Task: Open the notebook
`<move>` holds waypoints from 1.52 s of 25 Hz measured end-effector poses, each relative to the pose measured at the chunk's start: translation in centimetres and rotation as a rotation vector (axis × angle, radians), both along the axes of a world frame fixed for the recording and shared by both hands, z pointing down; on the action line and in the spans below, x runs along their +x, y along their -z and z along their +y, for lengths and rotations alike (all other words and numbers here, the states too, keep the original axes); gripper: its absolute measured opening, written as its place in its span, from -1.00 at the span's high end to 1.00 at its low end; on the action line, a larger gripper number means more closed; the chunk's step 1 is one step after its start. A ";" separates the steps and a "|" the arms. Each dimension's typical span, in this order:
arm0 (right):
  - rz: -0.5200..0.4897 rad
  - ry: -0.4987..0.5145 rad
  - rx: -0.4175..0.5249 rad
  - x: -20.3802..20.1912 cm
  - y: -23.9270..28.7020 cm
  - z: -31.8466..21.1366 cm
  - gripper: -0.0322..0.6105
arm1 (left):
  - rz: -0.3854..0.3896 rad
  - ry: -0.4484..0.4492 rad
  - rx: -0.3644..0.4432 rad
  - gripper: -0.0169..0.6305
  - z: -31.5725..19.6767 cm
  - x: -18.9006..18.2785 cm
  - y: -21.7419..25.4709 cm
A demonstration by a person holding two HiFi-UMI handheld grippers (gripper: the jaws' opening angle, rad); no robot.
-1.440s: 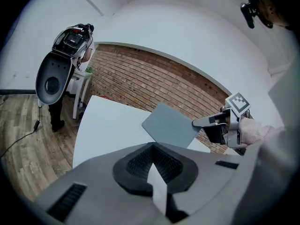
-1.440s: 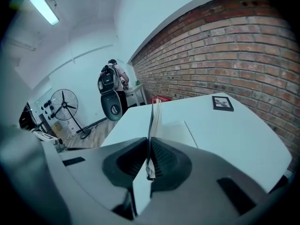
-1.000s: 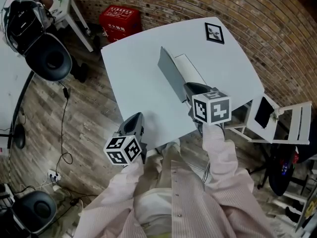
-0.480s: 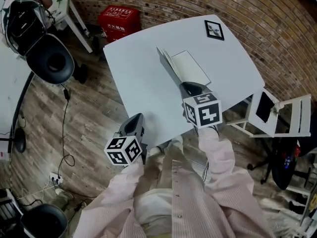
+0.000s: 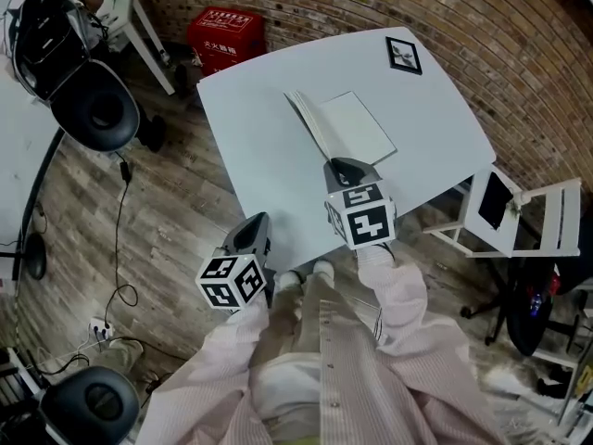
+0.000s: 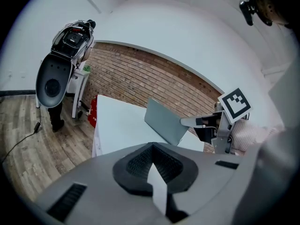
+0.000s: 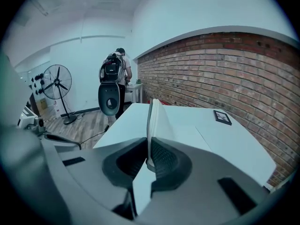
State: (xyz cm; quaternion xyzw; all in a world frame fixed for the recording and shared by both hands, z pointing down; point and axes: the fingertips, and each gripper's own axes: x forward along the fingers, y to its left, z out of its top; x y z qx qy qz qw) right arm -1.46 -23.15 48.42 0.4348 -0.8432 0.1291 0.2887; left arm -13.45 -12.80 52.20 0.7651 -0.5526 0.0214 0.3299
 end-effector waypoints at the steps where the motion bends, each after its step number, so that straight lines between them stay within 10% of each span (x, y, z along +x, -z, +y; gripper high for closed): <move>1: 0.003 0.005 0.000 -0.2 -0.2 0.1 0.80 | 0.000 0.006 -0.002 0.97 0.0 -0.1 0.0; 38: 0.172 0.127 0.011 -5.7 -8.5 4.1 0.76 | -0.015 0.113 -0.062 0.97 3.0 -0.3 -1.8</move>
